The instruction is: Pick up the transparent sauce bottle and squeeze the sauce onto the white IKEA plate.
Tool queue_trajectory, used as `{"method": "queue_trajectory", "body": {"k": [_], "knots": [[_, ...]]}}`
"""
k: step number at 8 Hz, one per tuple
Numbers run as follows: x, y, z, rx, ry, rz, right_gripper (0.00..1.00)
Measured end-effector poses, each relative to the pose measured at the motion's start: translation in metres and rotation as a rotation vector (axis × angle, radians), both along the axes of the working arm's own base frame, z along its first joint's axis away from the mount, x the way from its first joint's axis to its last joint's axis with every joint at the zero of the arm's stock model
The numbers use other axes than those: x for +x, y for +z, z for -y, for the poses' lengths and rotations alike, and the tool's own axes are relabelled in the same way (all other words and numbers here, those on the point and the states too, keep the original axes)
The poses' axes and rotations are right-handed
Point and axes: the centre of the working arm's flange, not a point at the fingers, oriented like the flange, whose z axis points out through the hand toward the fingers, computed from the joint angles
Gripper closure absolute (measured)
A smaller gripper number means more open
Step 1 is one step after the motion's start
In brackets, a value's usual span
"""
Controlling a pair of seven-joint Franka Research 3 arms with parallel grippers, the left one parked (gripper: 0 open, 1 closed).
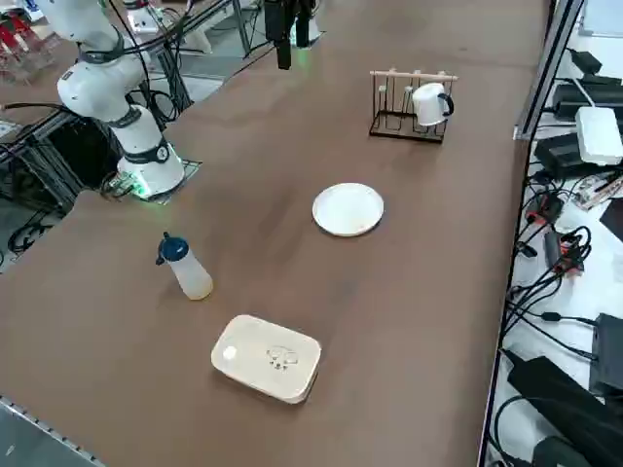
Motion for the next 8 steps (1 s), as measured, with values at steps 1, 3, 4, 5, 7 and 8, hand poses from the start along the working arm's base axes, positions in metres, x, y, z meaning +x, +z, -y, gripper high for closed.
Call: {"method": "queue_trajectory", "body": {"k": [1,3,4,5,7,8], "knots": [[0.0,0.0,0.0,0.0,0.0,0.0,0.0],[0.0,0.0,0.0,0.0,0.0,0.0,0.0],[0.0,0.0,0.0,0.0,-0.001,0.0,0.0],[-0.001,-0.001,0.001,-0.001,-0.001,-0.014,0.0],[-0.009,-0.009,0.011,-0.064,-0.006,-0.093,0.0],[-0.012,-0.016,0.016,-0.096,-0.01,-0.145,0.0]]}}
